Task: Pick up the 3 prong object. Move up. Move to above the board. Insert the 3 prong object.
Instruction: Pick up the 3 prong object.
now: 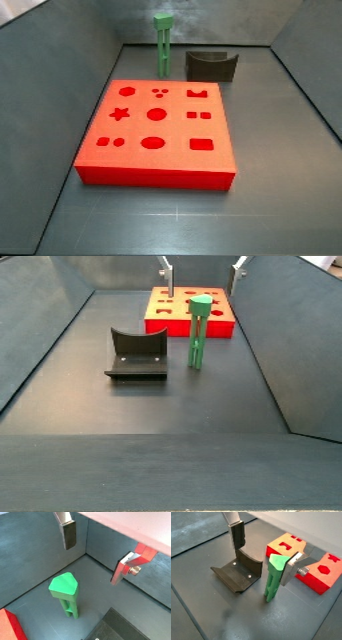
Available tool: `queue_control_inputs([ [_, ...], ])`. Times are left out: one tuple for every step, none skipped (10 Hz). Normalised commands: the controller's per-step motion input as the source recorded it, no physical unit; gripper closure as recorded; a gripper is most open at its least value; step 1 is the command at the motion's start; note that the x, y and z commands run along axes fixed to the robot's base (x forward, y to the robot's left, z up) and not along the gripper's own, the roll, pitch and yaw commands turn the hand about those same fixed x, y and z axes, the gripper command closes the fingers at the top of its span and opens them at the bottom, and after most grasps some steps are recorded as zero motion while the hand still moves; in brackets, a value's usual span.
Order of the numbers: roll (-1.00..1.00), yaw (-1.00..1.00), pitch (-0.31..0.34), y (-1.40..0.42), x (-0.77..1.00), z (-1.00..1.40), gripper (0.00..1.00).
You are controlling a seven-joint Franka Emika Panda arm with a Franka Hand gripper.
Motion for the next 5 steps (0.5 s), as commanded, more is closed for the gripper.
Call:
queue_control_inputs([
  [-0.12, 0.04, -0.009, 0.0, -0.11, -0.06, 0.0],
  [-0.16, 0.01, -0.05, -0.06, 0.0, -0.09, 0.0],
  [-0.03, 0.09, 0.0, -0.41, 0.0, -0.13, 0.0],
  [0.03, 0.3, 0.0, -0.59, -0.1, -0.19, 0.0],
  [0.0, 0.7, 0.0, -0.45, 0.0, -0.29, 0.0],
])
